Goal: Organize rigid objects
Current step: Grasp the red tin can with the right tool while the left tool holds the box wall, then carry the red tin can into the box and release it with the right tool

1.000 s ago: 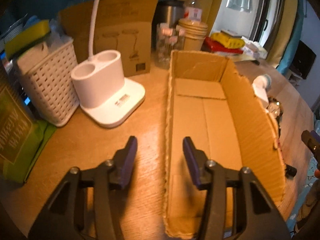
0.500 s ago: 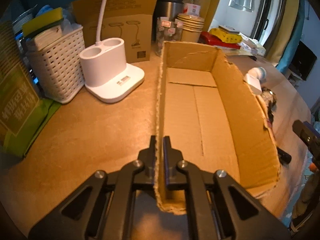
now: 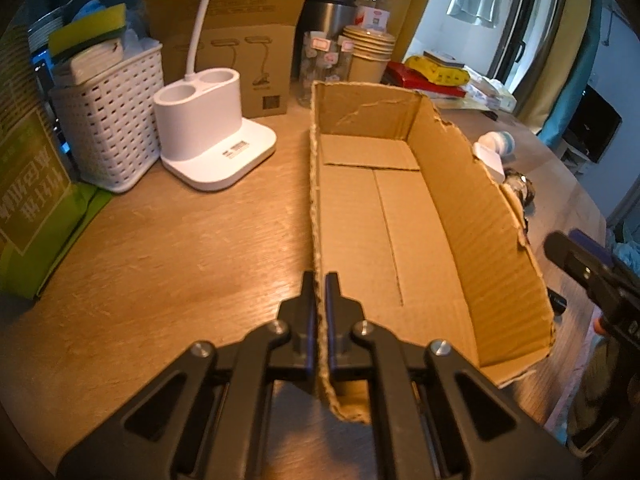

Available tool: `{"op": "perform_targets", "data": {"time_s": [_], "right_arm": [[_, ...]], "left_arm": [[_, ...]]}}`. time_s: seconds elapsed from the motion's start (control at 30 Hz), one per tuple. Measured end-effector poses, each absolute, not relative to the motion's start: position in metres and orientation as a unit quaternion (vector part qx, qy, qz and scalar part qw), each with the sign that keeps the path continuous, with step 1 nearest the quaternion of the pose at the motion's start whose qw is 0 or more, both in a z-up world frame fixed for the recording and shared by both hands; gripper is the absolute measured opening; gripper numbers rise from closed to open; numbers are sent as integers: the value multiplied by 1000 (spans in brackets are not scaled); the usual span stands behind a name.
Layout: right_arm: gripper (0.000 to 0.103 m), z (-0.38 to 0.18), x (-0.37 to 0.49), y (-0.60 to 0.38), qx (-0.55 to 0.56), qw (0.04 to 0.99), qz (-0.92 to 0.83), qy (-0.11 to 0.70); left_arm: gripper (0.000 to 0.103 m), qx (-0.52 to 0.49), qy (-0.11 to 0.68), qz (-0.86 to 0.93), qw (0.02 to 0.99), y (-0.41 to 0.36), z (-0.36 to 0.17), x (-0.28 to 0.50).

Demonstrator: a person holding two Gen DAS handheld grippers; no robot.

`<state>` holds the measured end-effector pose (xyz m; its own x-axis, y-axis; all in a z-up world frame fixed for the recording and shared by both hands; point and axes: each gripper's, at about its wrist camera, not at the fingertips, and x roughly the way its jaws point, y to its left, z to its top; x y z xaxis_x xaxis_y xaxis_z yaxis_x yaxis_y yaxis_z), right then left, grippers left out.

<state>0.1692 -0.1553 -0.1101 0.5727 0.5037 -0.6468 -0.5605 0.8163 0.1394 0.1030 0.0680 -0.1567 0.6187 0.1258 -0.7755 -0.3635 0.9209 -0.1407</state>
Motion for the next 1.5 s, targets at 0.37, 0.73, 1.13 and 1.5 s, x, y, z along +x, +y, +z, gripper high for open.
{"op": "perform_targets", "data": {"time_s": [0.37,0.73,1.13,1.5], "right_arm": [[93,-118,192,-144,-31,850,351,391],[87,-140,201,-139,-30,827,351,438],[58,-137,192,-140,-23,830,360,426],[57,-94,175,-161,-10,854,354,380]], "left_arm": [[4,-151,411,124,890,74,-158,101],[4,-147,409,113,893,75,-158,100],[4,-144,406,109,896,75,-158,100],[4,-142,405,112,896,74,-157,99]]}}
